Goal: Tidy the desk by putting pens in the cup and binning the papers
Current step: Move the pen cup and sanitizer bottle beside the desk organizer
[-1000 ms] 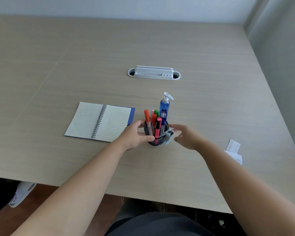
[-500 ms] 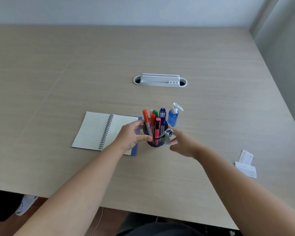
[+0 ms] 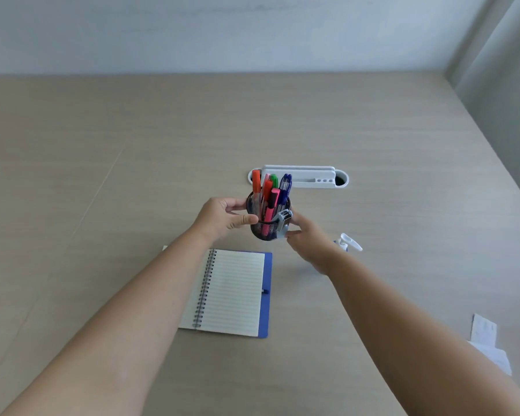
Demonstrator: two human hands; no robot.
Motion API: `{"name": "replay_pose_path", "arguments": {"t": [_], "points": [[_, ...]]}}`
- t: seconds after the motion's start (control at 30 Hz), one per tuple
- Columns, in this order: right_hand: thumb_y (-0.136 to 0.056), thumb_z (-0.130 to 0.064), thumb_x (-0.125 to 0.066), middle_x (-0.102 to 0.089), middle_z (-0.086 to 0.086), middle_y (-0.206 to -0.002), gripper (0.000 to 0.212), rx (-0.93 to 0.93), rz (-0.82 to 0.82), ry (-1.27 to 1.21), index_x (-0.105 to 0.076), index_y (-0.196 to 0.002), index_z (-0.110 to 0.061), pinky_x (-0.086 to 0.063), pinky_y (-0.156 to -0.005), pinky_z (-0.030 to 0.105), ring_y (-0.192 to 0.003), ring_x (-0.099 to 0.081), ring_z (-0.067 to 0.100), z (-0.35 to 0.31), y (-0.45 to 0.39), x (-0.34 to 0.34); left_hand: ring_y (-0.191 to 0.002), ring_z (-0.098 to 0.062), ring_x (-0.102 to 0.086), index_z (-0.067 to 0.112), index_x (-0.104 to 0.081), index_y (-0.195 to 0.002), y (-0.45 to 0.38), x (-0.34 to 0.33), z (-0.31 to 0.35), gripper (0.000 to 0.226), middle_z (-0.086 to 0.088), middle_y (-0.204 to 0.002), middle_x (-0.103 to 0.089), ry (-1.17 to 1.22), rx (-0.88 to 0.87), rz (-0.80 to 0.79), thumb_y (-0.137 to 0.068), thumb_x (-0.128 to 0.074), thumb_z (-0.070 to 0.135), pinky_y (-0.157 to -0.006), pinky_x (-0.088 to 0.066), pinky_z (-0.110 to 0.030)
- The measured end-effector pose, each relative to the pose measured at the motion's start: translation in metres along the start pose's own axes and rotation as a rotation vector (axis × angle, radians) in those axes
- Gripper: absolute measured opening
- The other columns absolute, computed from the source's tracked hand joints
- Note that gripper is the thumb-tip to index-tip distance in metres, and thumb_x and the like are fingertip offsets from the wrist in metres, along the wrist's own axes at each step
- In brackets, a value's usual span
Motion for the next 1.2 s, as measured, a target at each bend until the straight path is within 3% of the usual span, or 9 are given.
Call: {"name": "replay_pose_path", "arguments": {"t": [0.17,0.27,0.37,0.5,0.77,0.9,1.03,1.13,1.2], "points": [[-0.087,0.002,-0.04,-0.065,-0.008,-0.121,0.065,-0.028,0.085,-0.152,-0.049,-0.136,-0.04,-0.042,-0.069,0.021,-0.092,-0.053,0.012,-0.004,-0.045,0.001,-0.113,-0.012,-0.061,0.009,-0.065,-0.122,-0.048,0.0,-0.015,0.065,-0.002,-0.12,-0.068,0.084,0.027,0.033,-0.063,-0.088,0.024,-0.091,-0.053,-0.034],[-0.087,0.006,-0.038,-0.059,-0.006,-0.134,0.072,-0.048,0.111,-0.201,-0.045,-0.139,-0.041,-0.04,-0.068,0.018,-0.098,-0.05,0.01,0.001,-0.066,0.0,-0.105,-0.009,-0.062,0.003,-0.059,-0.128,-0.069,-0.006,-0.022,0.056,-0.006,-0.124,-0.062,0.178,0.053,0.029,-0.075,-0.078,0.003,-0.081,-0.058,-0.029],[-0.091,0.004,-0.037,-0.056,-0.008,-0.134,0.07,-0.087,0.14,-0.218,-0.039,-0.143,-0.043,-0.042,-0.058,0.013,-0.087,-0.053,0.008,0.003,-0.08,0.001,-0.104,-0.013,-0.062,0.002,-0.057,-0.13,-0.084,-0.009,-0.026,0.056,-0.006,-0.124,-0.06,0.23,0.093,0.026,-0.077,-0.076,0.0,-0.08,-0.058,-0.029],[-0.095,0.0,-0.038,-0.054,-0.011,-0.133,0.061,-0.103,0.187,-0.199,-0.04,-0.144,-0.036,-0.037,-0.061,0.009,-0.1,-0.051,0.004,0.005,-0.093,0.0,-0.107,-0.014,-0.061,0.001,-0.054,-0.132,-0.099,-0.009,-0.033,0.058,-0.009,-0.13,-0.059,0.248,0.118,0.002,-0.079,-0.075,0.001,-0.079,-0.058,-0.027],[-0.096,-0.003,-0.037,-0.063,0.003,-0.124,0.054,-0.111,0.223,-0.16,-0.045,-0.14,-0.032,-0.036,-0.045,0.006,-0.068,-0.047,0.001,0.005,-0.111,0.001,-0.122,-0.022,-0.056,-0.001,-0.048,-0.138,-0.112,-0.007,-0.033,0.065,-0.017,-0.142,-0.05,0.28,0.117,0.028,-0.079,-0.075,0.005,-0.08,-0.059,-0.026],[-0.095,-0.004,-0.037,-0.062,0.001,-0.13,0.055,-0.117,0.211,-0.186,-0.045,-0.139,-0.035,-0.037,-0.054,0.012,-0.086,-0.052,0.005,0.006,-0.114,-0.001,-0.116,-0.017,-0.054,0.001,-0.049,-0.137,-0.109,-0.01,-0.028,0.061,-0.015,-0.14,-0.05,0.274,0.106,0.047,-0.081,-0.073,0.002,-0.085,-0.056,-0.03],[-0.095,-0.003,-0.036,-0.059,0.001,-0.133,0.06,-0.118,0.218,-0.218,-0.034,-0.147,-0.034,-0.042,-0.052,0.009,-0.083,-0.055,0.002,0.0,-0.105,-0.002,-0.116,-0.019,-0.057,0.006,-0.054,-0.135,-0.106,-0.012,-0.026,0.057,-0.009,-0.134,-0.055,0.233,0.086,0.078,-0.082,-0.074,0.008,-0.089,-0.054,-0.033],[-0.092,-0.003,-0.039,-0.028,0.0,-0.157,0.076,-0.177,0.251,-0.225,-0.008,-0.154,-0.033,-0.045,-0.079,0.027,-0.129,-0.043,0.017,0.001,-0.089,-0.007,-0.107,-0.018,-0.063,0.01,-0.056,-0.134,-0.101,-0.014,-0.034,0.057,-0.005,-0.132,-0.06,0.129,0.118,0.114,-0.083,-0.074,0.028,-0.092,-0.054,-0.034],[-0.089,-0.003,-0.042,-0.015,0.0,-0.161,0.081,-0.21,0.258,-0.21,-0.001,-0.153,-0.032,-0.041,-0.084,0.029,-0.13,-0.037,0.017,0.004,-0.068,-0.016,-0.102,-0.018,-0.066,0.011,-0.054,-0.136,-0.091,-0.016,-0.042,0.062,-0.007,-0.129,-0.063,0.108,0.161,0.14,-0.083,-0.072,0.039,-0.093,-0.054,-0.036]]}}
Point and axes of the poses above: each hand's wrist, its own y-axis away from the middle knuckle, its own x-axis out of the back of the hand, z = x × y, the point moved 3 cm from there along -y, towards the middle knuckle
